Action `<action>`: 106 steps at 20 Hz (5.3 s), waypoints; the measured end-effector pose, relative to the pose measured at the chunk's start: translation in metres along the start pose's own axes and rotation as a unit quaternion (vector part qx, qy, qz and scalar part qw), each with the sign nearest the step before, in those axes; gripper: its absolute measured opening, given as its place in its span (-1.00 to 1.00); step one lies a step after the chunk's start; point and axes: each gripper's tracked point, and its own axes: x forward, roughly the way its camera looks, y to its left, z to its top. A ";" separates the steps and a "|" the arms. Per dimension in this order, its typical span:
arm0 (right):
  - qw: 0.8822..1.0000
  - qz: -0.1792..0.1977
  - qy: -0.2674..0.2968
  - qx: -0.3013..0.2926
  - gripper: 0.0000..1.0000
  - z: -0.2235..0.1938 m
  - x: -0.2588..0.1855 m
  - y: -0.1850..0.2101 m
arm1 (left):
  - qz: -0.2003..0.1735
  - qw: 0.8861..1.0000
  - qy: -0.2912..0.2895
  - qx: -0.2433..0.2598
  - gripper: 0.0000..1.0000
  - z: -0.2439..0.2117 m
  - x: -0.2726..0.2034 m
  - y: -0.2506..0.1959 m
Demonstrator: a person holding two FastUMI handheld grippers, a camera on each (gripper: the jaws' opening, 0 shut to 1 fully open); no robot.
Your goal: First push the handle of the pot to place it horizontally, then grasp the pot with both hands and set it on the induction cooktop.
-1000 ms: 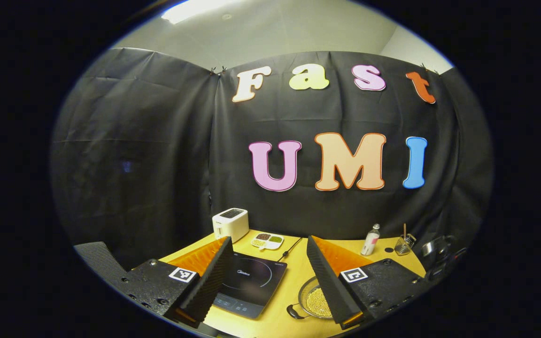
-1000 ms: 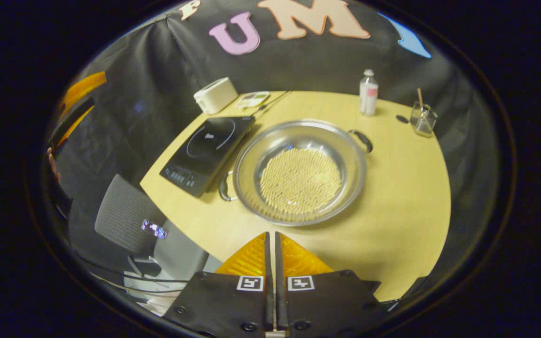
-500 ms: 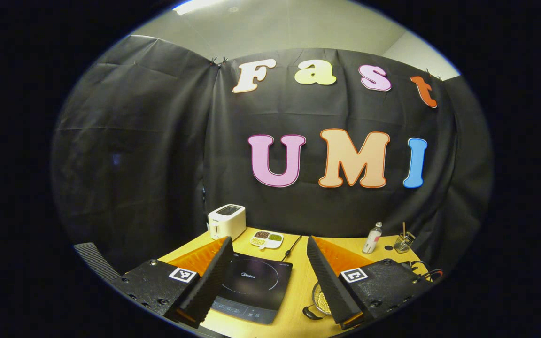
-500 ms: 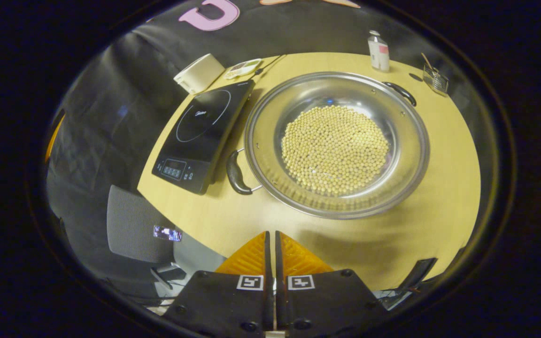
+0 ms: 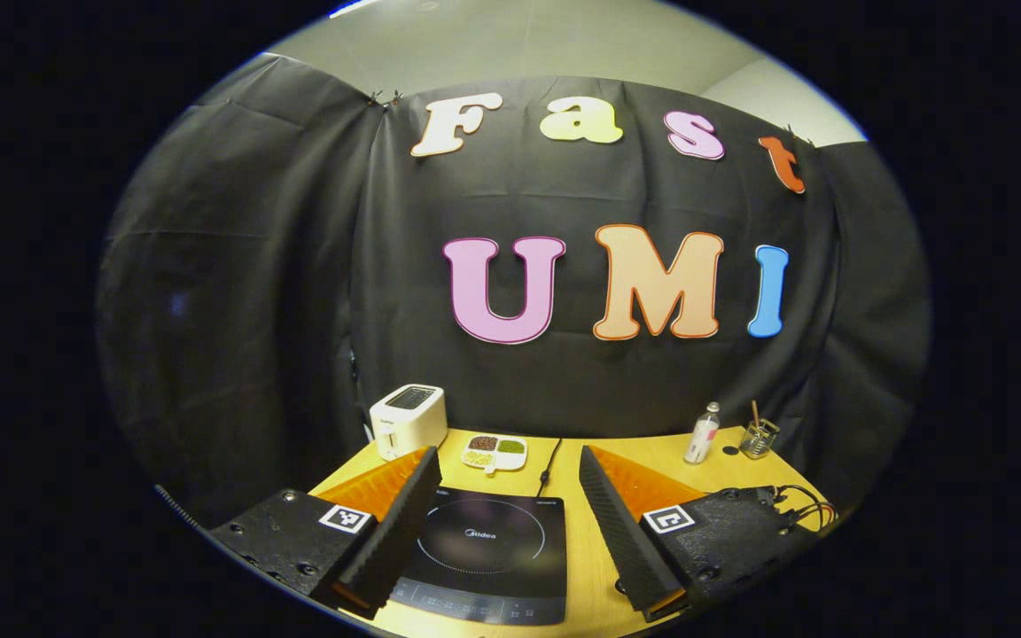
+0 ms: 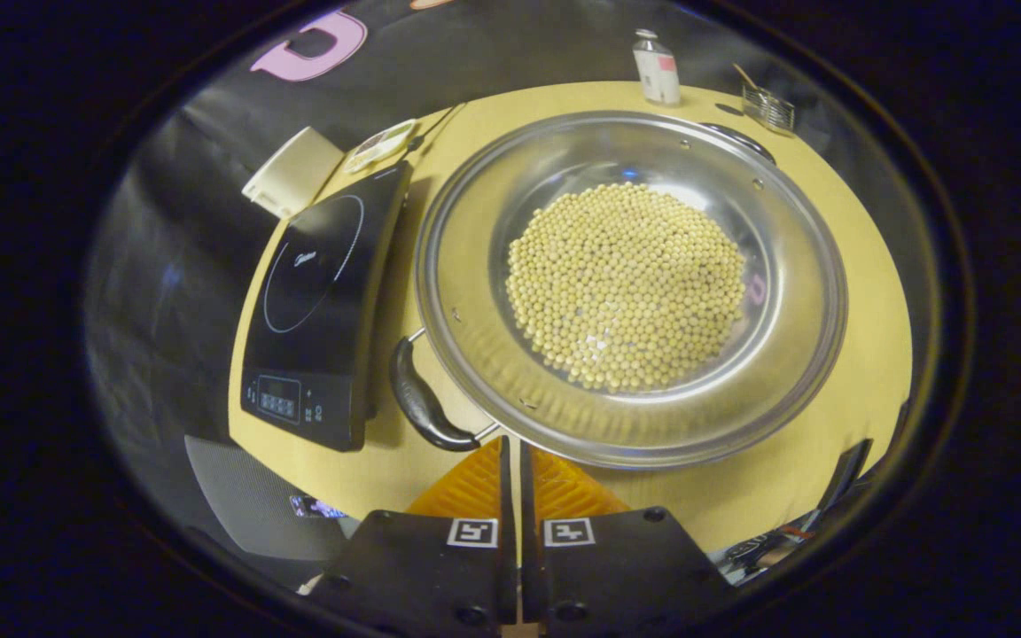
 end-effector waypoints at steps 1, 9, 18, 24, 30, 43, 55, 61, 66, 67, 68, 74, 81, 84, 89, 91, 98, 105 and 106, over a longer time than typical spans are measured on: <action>1.000 -0.007 -0.005 0.008 -0.89 0.002 0.001 0.000 | -0.008 1.000 0.002 0.002 0.84 -0.003 0.005 0.001; 0.998 -0.021 -0.019 0.053 -1.00 0.014 0.008 0.015 | -0.066 0.998 0.004 -0.004 0.84 -0.010 0.020 -0.003; 0.992 0.000 -0.042 0.121 -0.90 0.040 0.021 0.042 | -0.090 0.996 0.017 -0.009 0.84 -0.023 0.015 -0.002; 0.981 0.001 -0.077 0.177 -0.92 0.067 0.035 0.059 | -0.090 0.996 0.022 -0.011 0.92 -0.030 0.005 0.008; 0.974 0.013 -0.099 0.206 -0.92 0.096 0.049 0.080 | -0.083 0.996 0.034 -0.017 0.92 -0.042 -0.008 0.023; 0.978 0.056 -0.128 0.158 -0.80 0.101 0.002 0.084 | -0.100 0.994 0.050 -0.009 0.86 -0.052 -0.022 0.028; 0.963 -0.002 -0.212 0.167 -0.71 0.098 -0.110 -0.042 | -0.169 0.979 0.108 -0.039 0.92 -0.086 -0.005 -0.013; 0.962 -0.028 -0.210 0.170 0.51 0.117 -0.124 -0.099 | -0.190 0.965 0.173 -0.057 0.92 -0.119 0.021 -0.046; 0.971 -0.033 -0.176 0.158 1.00 0.144 -0.104 -0.145 | -0.194 0.943 0.250 -0.107 0.92 -0.157 0.054 -0.087; 0.973 -0.033 -0.165 0.155 1.00 0.148 -0.101 -0.155 | -0.190 0.937 0.267 -0.118 0.93 -0.168 0.062 -0.093; 0.976 -0.030 -0.155 0.152 1.00 0.155 -0.095 -0.165 | -0.184 0.933 0.283 -0.124 0.93 -0.178 0.070 -0.098; 0.988 -0.001 -0.079 0.136 0.87 0.179 -0.037 -0.199 | -0.151 0.905 0.379 -0.122 0.94 -0.244 0.109 -0.117; 0.990 0.045 -0.002 0.136 0.87 0.180 0.007 -0.210 | -0.118 0.888 0.433 -0.099 0.94 -0.284 0.133 -0.130; 0.988 0.064 0.016 0.142 0.84 0.181 0.017 -0.209 | -0.113 0.875 0.460 -0.097 0.94 -0.299 0.136 -0.138; 0.985 0.085 0.046 0.144 0.75 0.176 0.031 -0.204 | -0.106 0.860 0.494 -0.076 0.93 -0.321 0.135 -0.151; 0.984 0.088 0.054 0.144 0.58 0.174 0.034 -0.204 | -0.101 0.854 0.506 -0.072 0.92 -0.329 0.135 -0.152; 0.980 0.108 0.066 0.151 0.56 0.179 0.038 -0.197 | -0.080 0.833 0.545 -0.055 0.70 -0.354 0.132 -0.149; 0.985 0.100 0.084 0.112 0.12 0.173 0.045 -0.195 | -0.072 0.821 0.559 -0.090 0.39 -0.351 0.127 -0.147; 0.986 0.098 0.084 0.106 -0.05 0.172 0.043 -0.196 | -0.072 0.818 0.563 -0.097 0.30 -0.352 0.123 -0.148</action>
